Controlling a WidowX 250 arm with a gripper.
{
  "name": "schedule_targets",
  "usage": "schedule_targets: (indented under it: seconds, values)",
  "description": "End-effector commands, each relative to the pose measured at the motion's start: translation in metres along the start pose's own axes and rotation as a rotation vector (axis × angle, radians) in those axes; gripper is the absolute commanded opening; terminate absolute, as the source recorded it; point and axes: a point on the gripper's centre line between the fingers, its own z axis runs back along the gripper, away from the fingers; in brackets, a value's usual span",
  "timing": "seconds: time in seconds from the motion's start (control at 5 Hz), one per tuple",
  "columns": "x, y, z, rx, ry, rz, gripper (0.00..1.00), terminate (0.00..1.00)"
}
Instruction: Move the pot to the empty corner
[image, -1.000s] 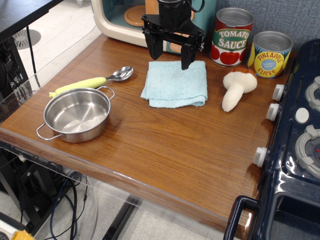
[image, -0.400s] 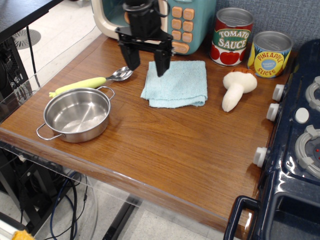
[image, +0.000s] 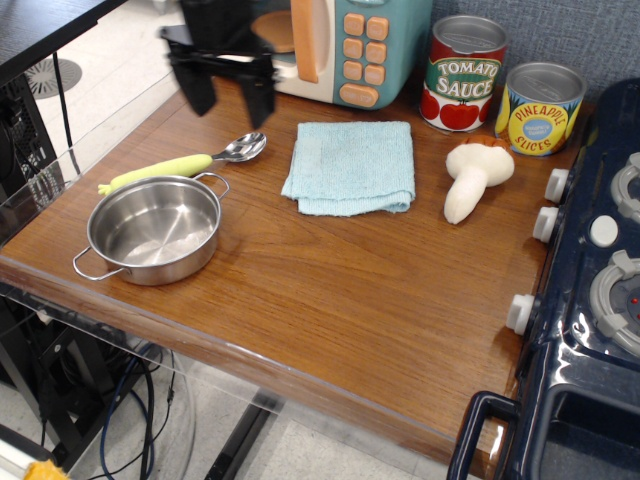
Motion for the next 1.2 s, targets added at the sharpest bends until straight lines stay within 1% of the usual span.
schedule_targets:
  seconds: [0.0, 0.2, 0.4, 0.6, 0.8, 1.0]
  values:
    - [-0.030, 0.048, 0.041, 0.109, -0.050, 0.054, 1.00, 0.00]
    - [-0.058, 0.072, 0.035, 0.120, 0.010, 0.116, 1.00, 0.00]
    - [-0.081, 0.080, 0.027, 0.108, 0.074, 0.143, 1.00, 0.00]
    - [-0.096, 0.075, 0.009, 0.078, 0.111, 0.097, 1.00, 0.00]
    - [-0.103, 0.065, -0.008, -0.009, 0.161, 0.058, 1.00, 0.00]
    - [-0.102, 0.061, -0.017, -0.025, 0.173, 0.046, 1.00, 0.00]
